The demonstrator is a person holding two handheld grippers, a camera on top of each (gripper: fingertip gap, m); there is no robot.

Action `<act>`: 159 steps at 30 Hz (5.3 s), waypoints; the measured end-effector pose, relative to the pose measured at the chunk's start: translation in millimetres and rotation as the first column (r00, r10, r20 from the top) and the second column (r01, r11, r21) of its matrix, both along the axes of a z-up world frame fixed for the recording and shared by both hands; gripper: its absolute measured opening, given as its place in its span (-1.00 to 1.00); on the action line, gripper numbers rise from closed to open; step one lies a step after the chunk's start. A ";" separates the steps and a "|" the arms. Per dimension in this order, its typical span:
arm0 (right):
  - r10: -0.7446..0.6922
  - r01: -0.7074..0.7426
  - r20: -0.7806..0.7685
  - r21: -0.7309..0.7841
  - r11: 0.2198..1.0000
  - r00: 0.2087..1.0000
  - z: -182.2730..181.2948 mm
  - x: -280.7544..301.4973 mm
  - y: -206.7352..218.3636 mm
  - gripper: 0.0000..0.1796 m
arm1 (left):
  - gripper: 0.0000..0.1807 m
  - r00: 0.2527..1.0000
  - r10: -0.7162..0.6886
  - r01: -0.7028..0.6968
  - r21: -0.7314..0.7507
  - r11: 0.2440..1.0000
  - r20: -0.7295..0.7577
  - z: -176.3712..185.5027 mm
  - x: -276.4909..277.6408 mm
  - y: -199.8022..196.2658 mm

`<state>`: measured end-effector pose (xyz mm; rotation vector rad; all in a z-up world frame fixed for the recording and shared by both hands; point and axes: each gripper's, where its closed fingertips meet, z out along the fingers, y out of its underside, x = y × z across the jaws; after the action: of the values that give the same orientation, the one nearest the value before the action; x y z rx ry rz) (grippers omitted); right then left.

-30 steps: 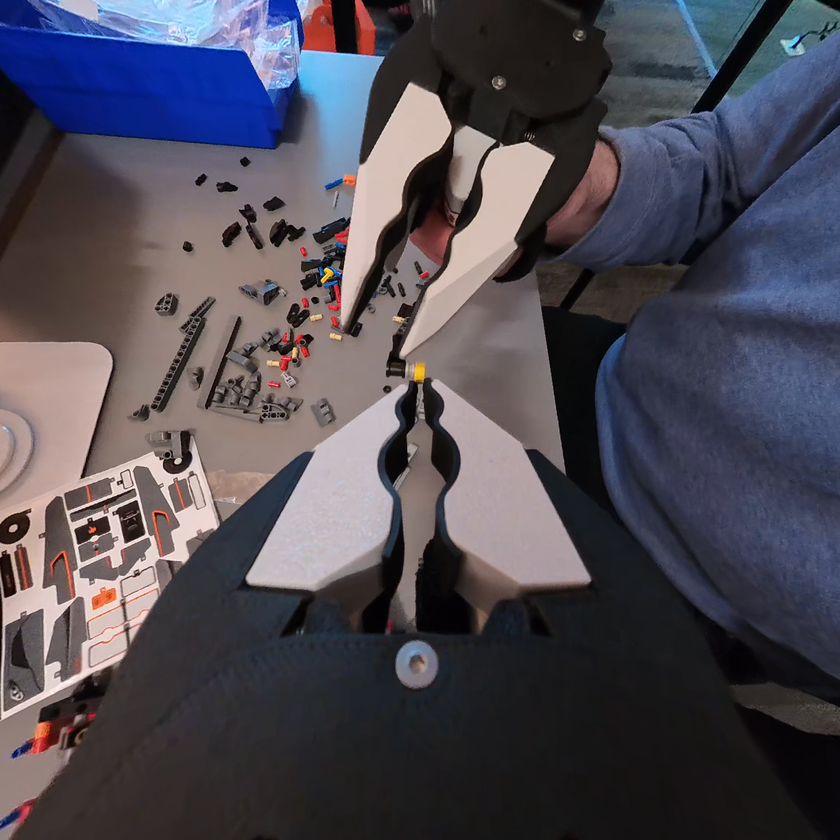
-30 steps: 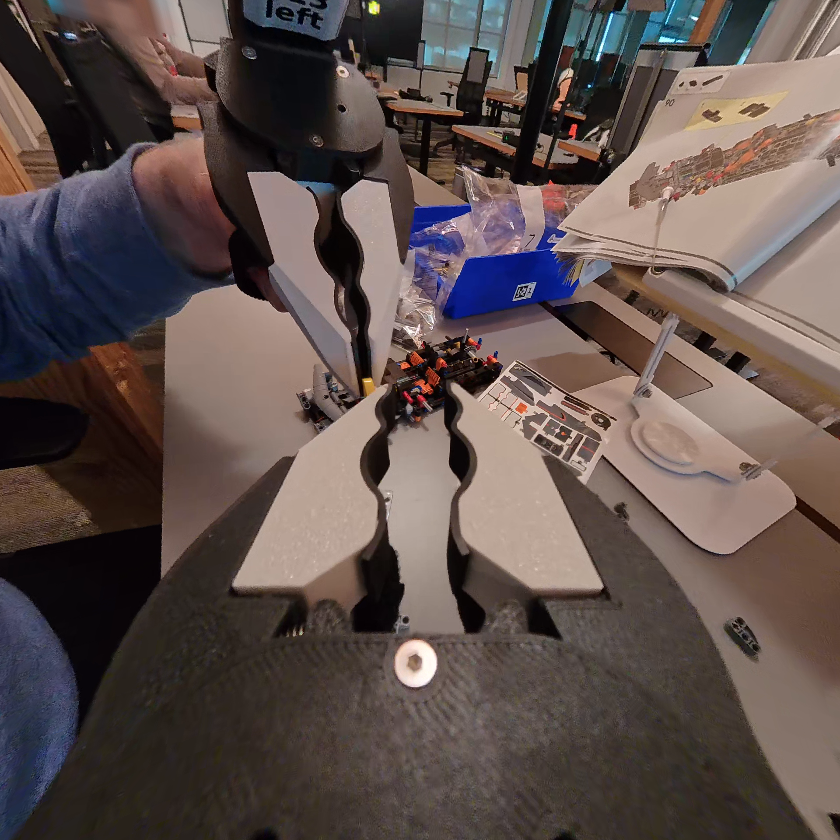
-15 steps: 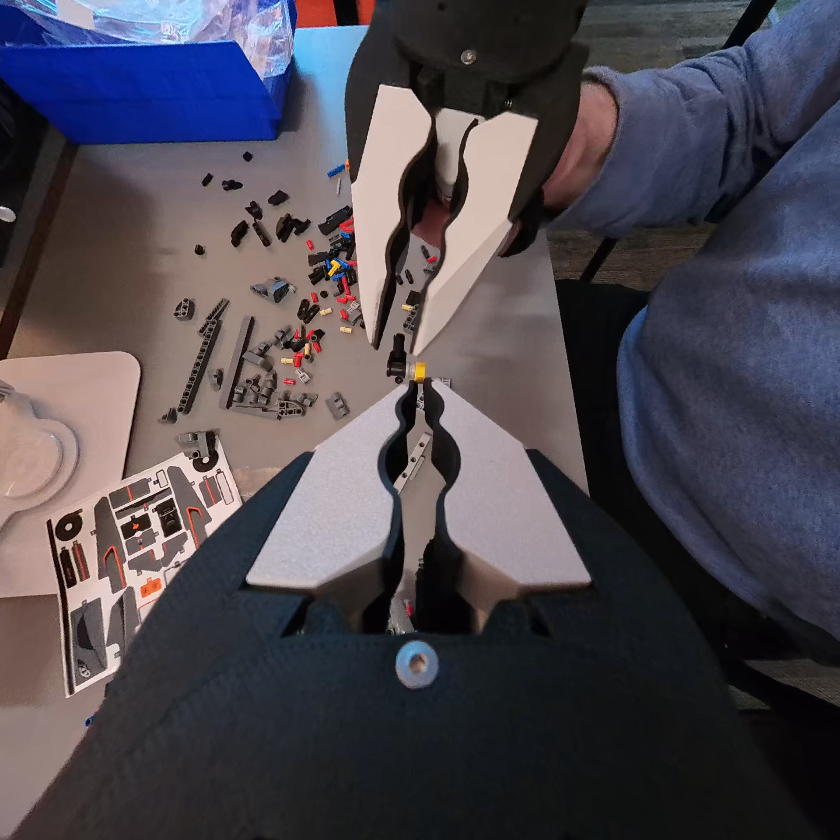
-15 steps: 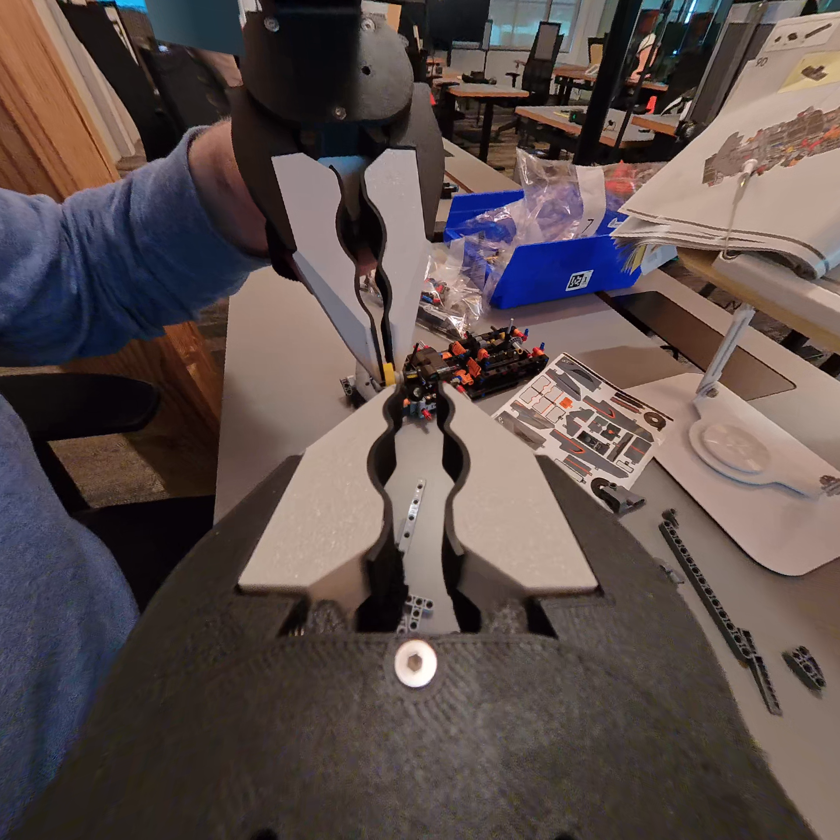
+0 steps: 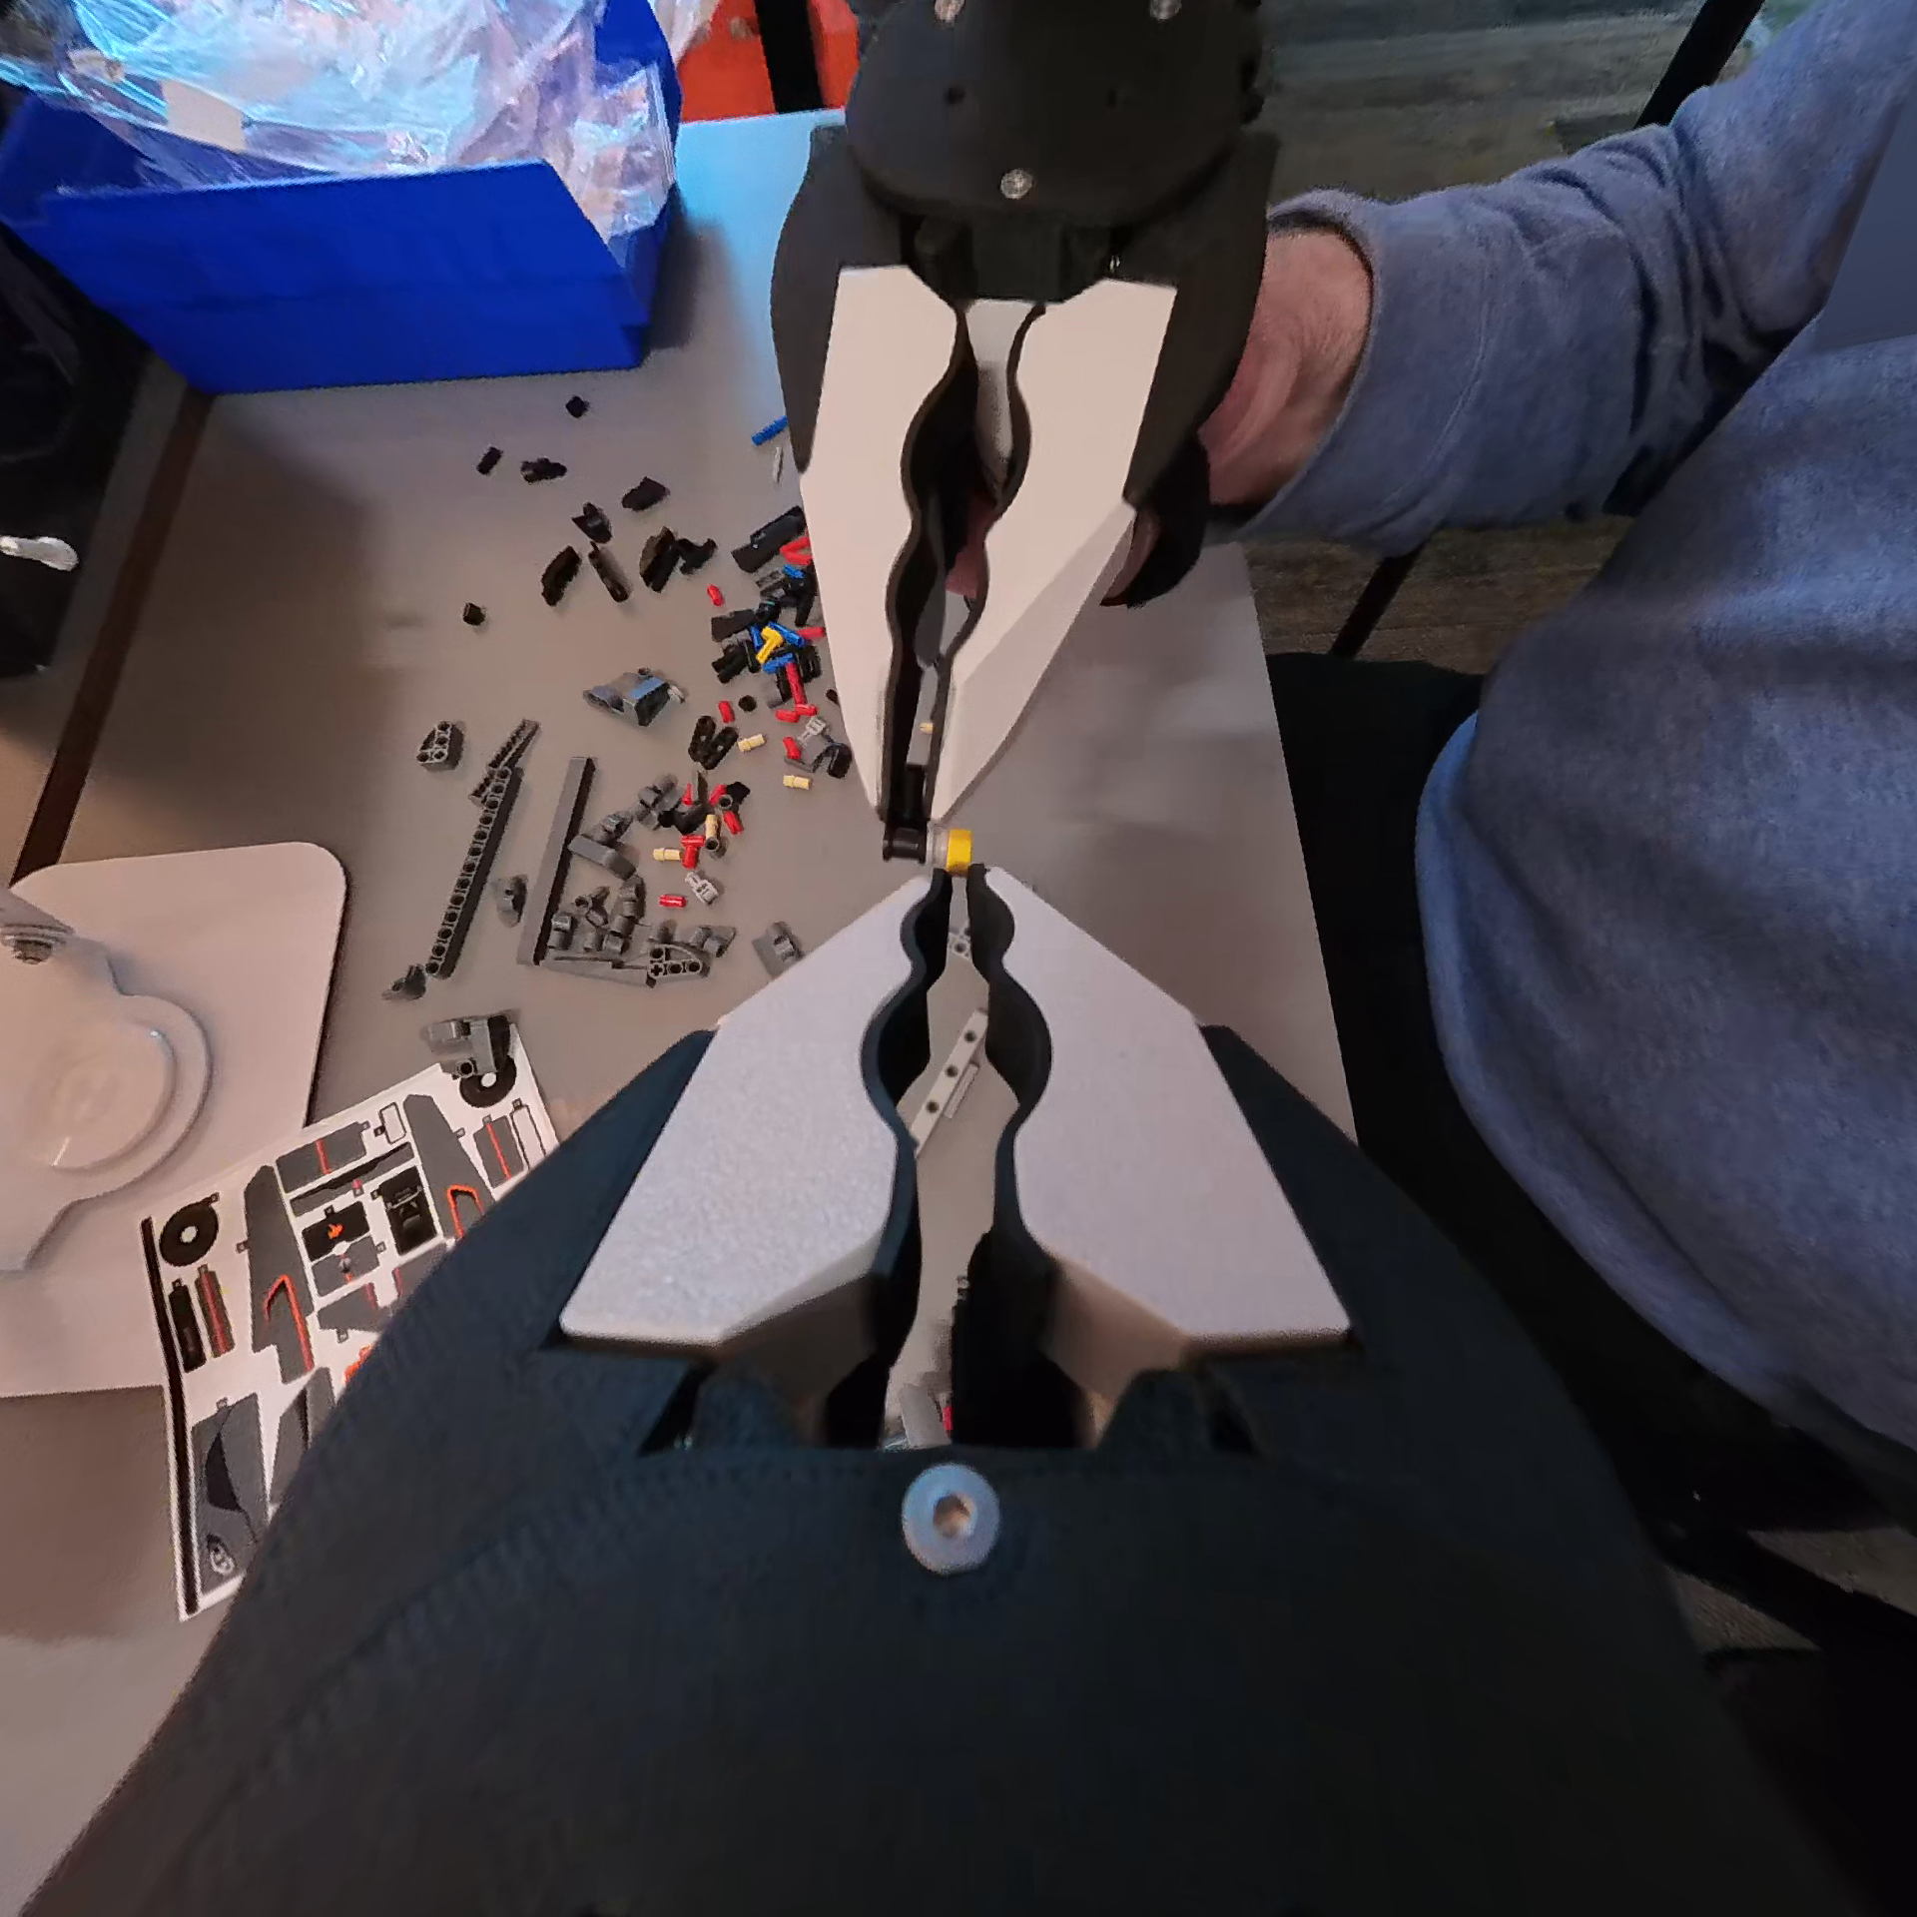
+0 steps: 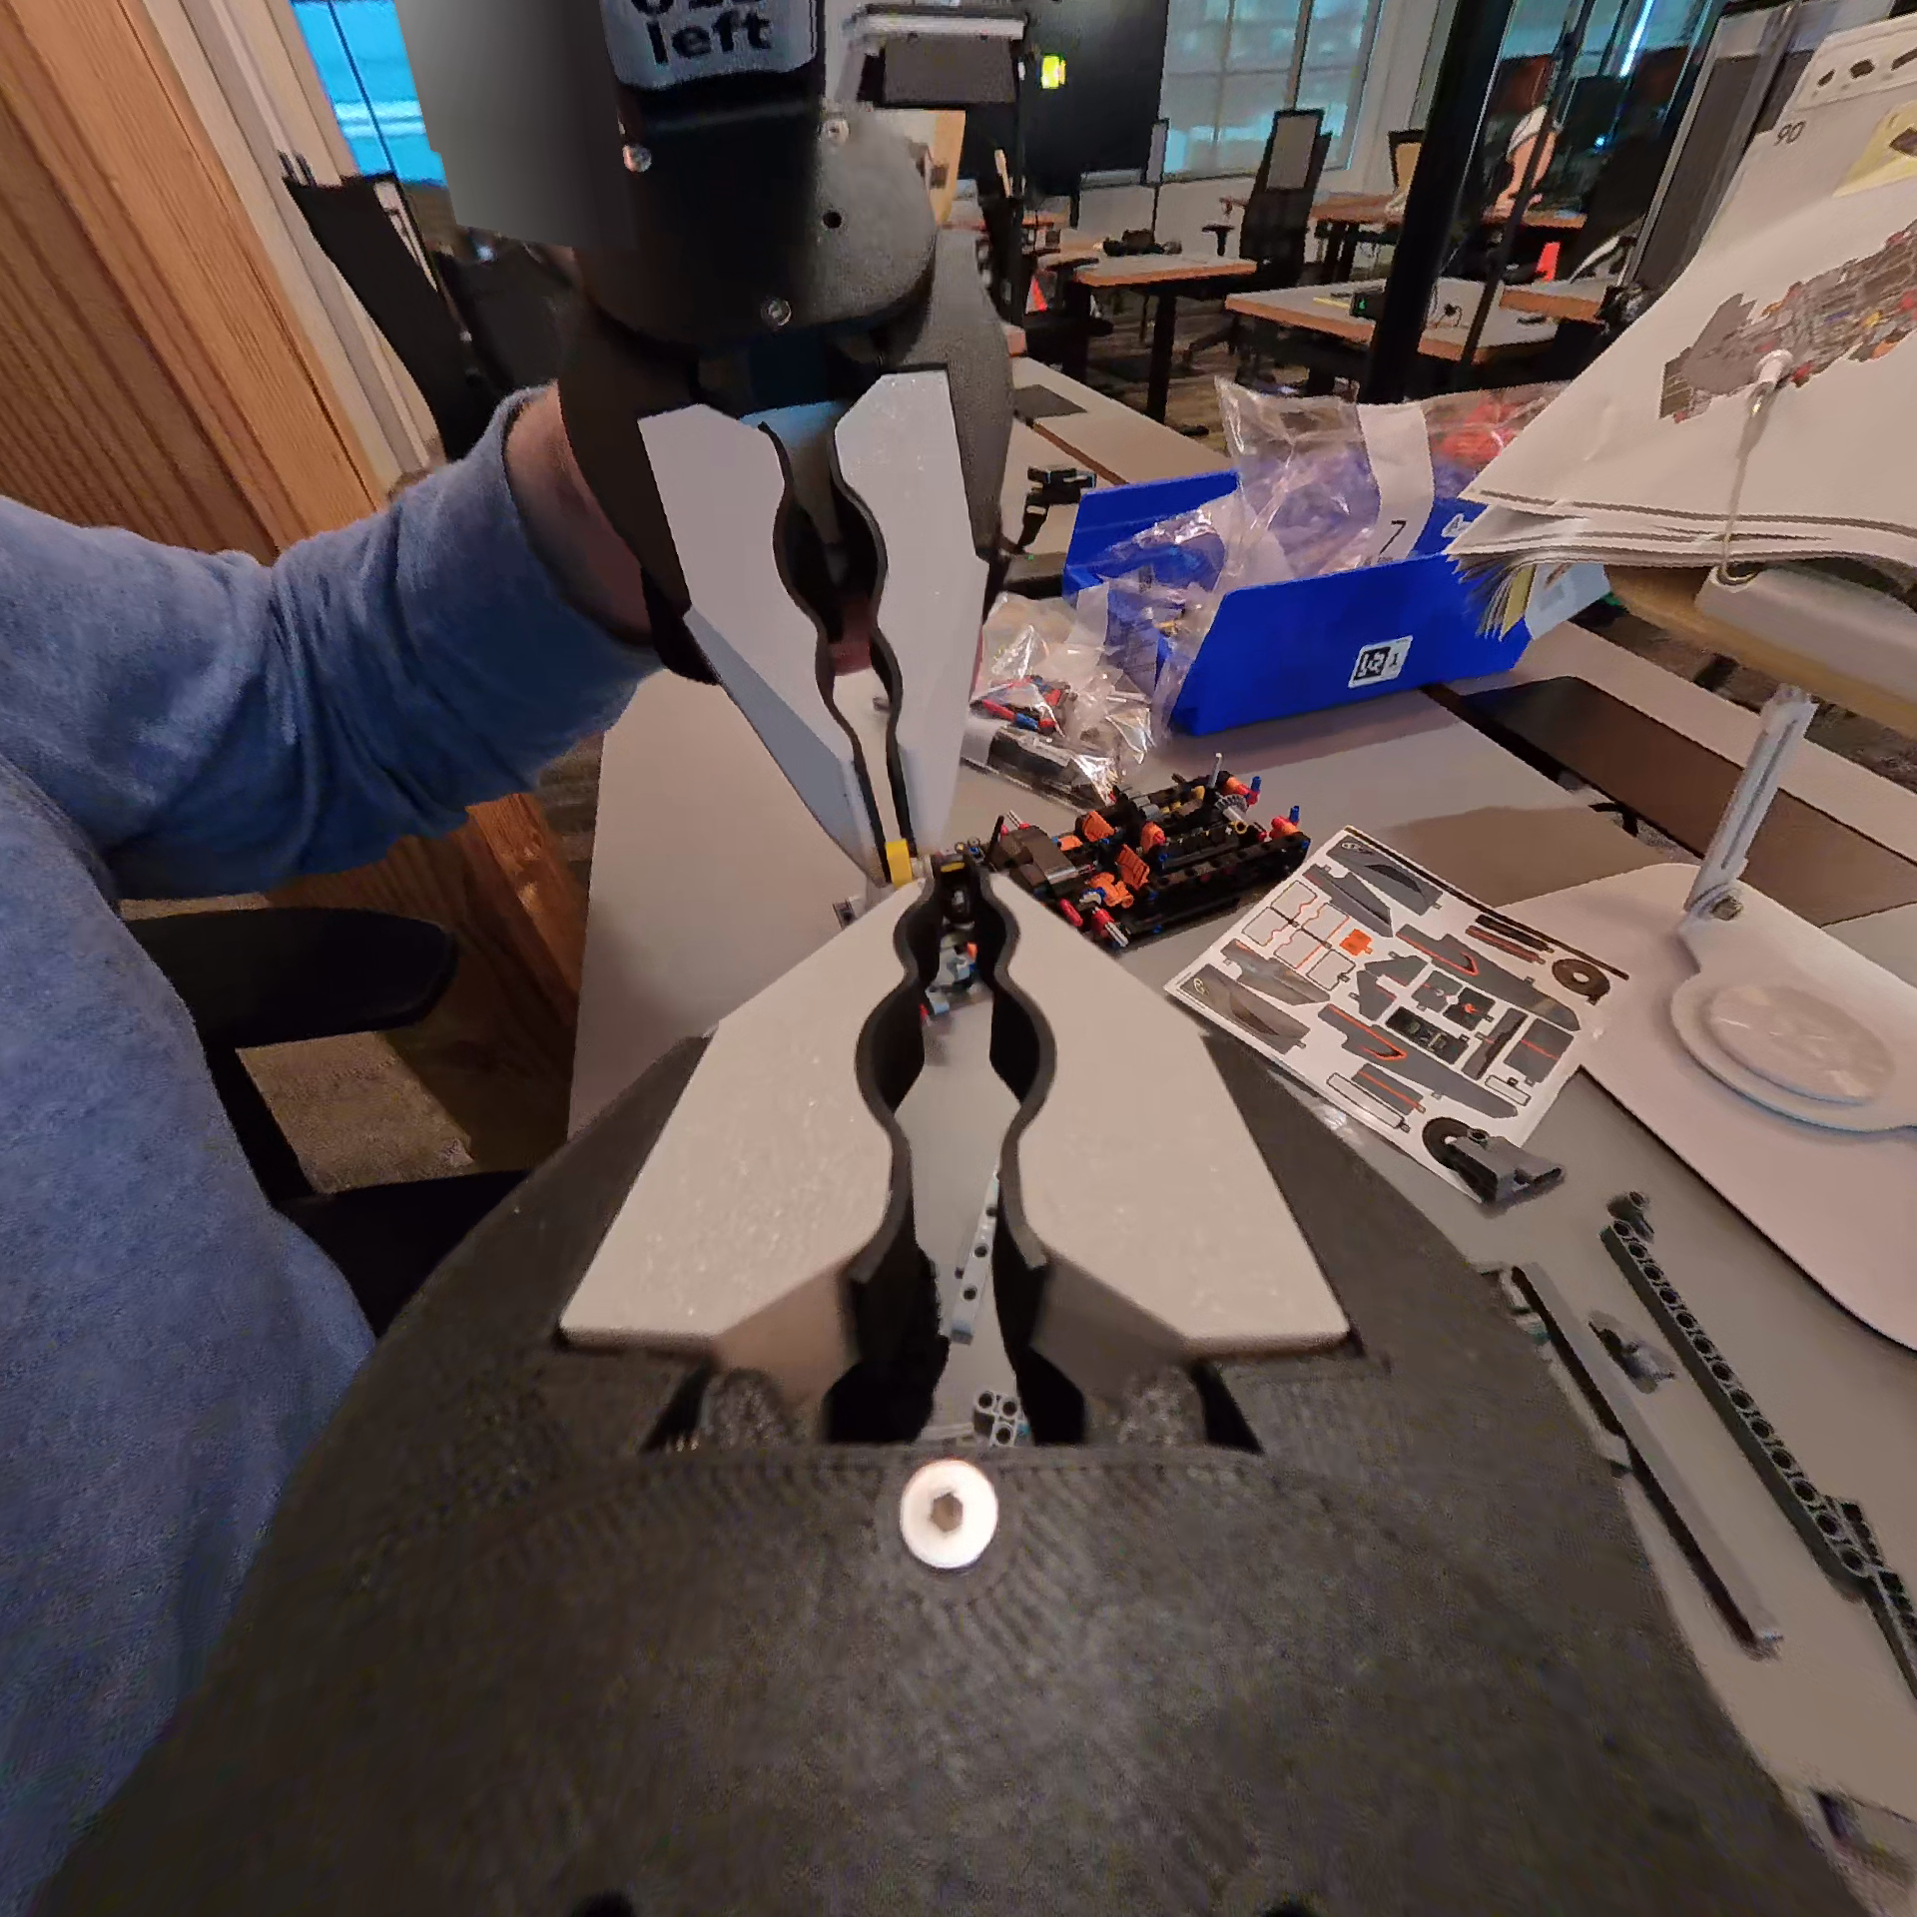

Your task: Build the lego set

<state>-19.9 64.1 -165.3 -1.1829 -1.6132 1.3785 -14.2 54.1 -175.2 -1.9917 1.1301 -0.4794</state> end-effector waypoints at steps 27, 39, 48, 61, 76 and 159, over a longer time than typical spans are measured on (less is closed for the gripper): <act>-0.037 0.022 -0.125 -0.119 0.993 0.991 21.6 3.7 10.1 -0.99 | -0.98 0.991 0.046 -0.061 0.117 0.991 0.127 20.1 -0.4 12.3; -0.080 0.049 -0.171 -0.181 0.982 0.982 30.2 6.7 21.1 -0.99 | -0.89 0.974 0.107 -0.145 0.189 0.971 0.197 28.9 -5.9 18.1; -0.085 0.009 -0.214 -0.336 0.942 0.973 38.2 10.4 29.5 -0.99 | -0.75 0.975 0.205 -0.219 0.453 0.864 0.080 31.4 -4.8 32.2; -0.079 -0.029 -0.227 -0.437 0.899 0.971 36.8 10.2 33.2 -0.99 | -0.67 0.944 0.324 -0.195 0.681 0.706 -0.066 33.6 -0.7 49.7; -0.071 -0.053 -0.231 -0.493 0.869 0.970 32.6 8.0 34.8 -0.99 | -0.74 0.929 0.351 -0.158 0.738 0.656 -0.114 27.8 5.6 57.2; -0.046 0.022 -0.076 -0.294 0.956 0.996 0.4 -21.1 -10.2 -0.85 | -0.85 0.801 0.558 -0.209 0.771 0.602 -0.218 13.0 -87.7 -12.1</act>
<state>-41.1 53.9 -164.9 -1.2968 -1.3563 1.6632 -101.9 42.0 -162.2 -1.5601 0.8700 0.6339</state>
